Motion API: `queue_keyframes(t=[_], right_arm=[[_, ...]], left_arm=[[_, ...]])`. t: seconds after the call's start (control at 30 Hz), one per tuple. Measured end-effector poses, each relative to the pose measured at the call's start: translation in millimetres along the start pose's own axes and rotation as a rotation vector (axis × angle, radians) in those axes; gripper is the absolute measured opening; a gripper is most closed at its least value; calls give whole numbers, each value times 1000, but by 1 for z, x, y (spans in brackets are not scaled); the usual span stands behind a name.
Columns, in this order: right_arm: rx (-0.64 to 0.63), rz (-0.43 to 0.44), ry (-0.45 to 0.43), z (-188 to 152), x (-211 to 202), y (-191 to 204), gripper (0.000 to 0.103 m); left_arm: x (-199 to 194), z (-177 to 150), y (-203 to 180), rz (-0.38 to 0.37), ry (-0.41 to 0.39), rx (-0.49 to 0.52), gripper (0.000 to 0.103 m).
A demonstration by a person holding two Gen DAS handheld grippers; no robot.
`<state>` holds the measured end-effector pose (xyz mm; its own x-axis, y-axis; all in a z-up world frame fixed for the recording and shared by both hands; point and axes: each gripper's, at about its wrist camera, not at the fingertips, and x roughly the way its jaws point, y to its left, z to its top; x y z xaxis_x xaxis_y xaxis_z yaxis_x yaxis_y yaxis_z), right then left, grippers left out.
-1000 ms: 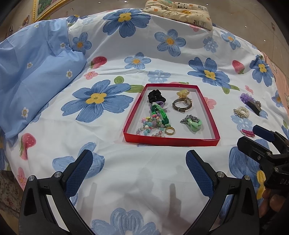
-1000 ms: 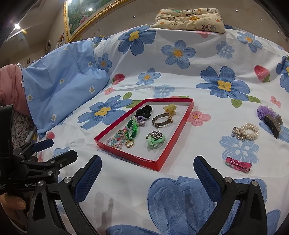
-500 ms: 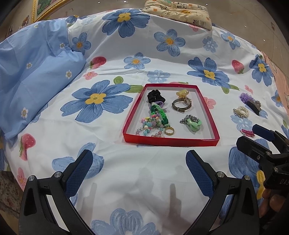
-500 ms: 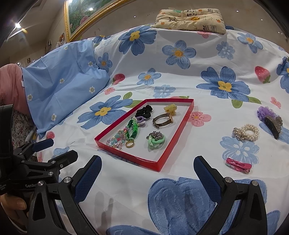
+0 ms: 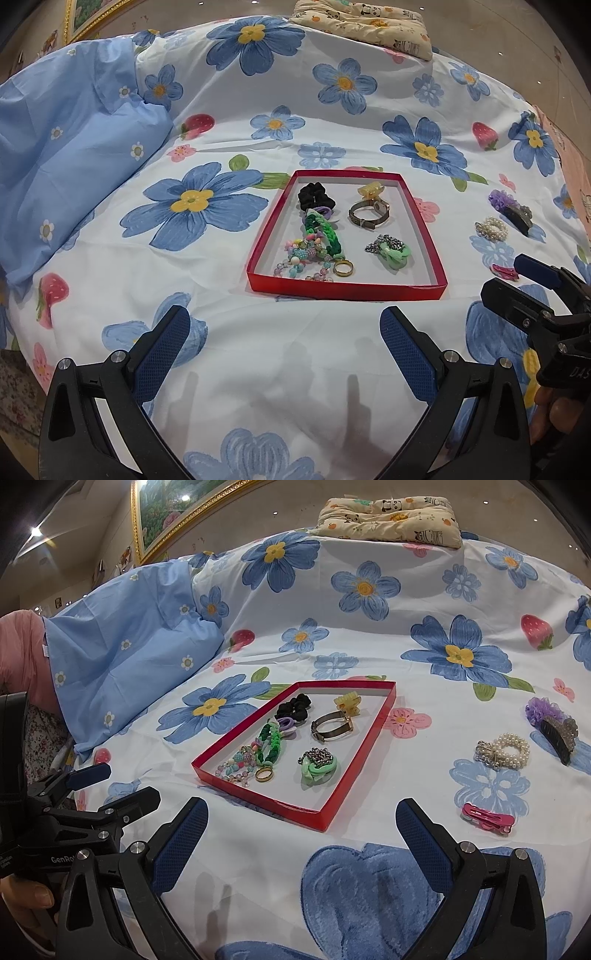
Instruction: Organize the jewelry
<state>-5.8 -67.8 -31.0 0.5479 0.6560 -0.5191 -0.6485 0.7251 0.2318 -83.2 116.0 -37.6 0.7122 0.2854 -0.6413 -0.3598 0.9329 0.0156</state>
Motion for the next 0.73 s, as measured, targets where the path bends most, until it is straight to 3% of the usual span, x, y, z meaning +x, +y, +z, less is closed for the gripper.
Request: queue_keyframes(t=[0.4, 0.73], right_arm=[[-1, -6, -3, 5, 0, -9, 103], [6, -16, 16, 9, 5, -16, 103]], left_arm=[[4, 3, -5, -10, 5, 5, 103], [12, 11, -6, -74, 25, -5, 103]])
